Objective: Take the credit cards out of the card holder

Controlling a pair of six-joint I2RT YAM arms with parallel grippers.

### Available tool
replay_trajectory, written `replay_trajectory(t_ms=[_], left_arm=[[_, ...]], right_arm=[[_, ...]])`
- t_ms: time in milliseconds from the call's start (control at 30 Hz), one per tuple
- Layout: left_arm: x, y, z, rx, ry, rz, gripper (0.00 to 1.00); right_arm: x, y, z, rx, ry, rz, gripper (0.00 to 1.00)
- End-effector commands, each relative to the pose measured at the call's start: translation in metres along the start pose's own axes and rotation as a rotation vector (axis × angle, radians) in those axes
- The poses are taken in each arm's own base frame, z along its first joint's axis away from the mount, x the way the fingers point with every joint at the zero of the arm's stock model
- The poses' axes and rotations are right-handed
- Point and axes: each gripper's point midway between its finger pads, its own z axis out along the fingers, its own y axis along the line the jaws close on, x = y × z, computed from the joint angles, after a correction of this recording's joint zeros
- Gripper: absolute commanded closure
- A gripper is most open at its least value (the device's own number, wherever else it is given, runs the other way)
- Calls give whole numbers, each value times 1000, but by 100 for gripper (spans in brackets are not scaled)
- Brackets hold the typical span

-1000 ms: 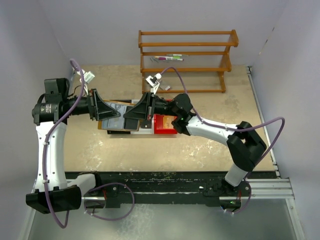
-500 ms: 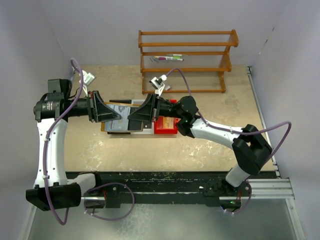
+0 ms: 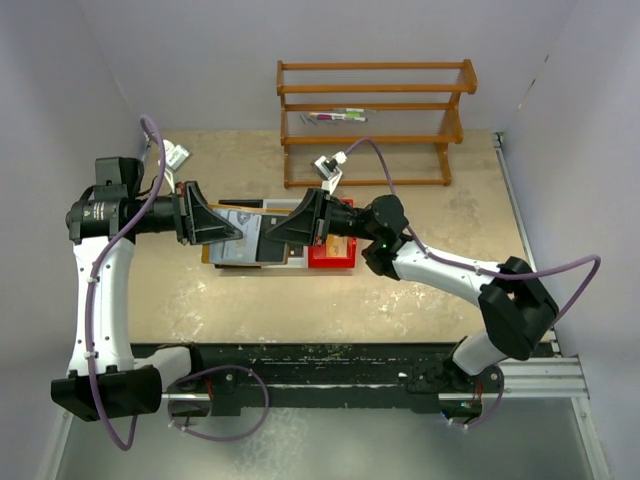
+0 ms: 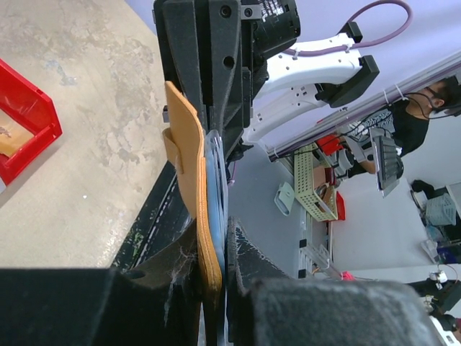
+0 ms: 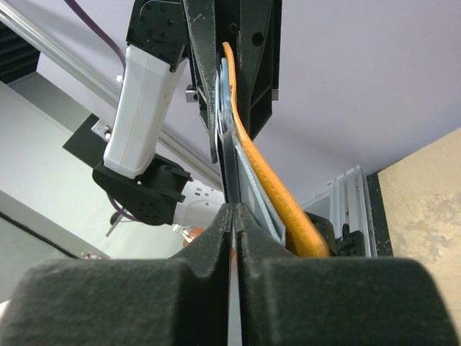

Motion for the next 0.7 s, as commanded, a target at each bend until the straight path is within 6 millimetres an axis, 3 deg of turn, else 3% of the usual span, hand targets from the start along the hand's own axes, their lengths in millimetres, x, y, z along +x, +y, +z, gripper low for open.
replay_trajectory(t_ms=[0,100,267,567,667], left_arm=[[-7,-20,-1,56,-14,66,83],[-8,-21,-1,55,-15,68,83],[-8,-13,-1,8,-14,63,82],[-11,-15,-1,8,-20,63,80],[-11,-15,-1,6,-20,62,80]], right_arm=[[-11,12,3,-18,-35,-73,83],[-17,19,11,-39,-38,-85,63],[-16,21,19,-53,-28,-82,58],[-15,23,29,-87,-13,-75,62],[-15,28,30,-105,-13,-73,77]])
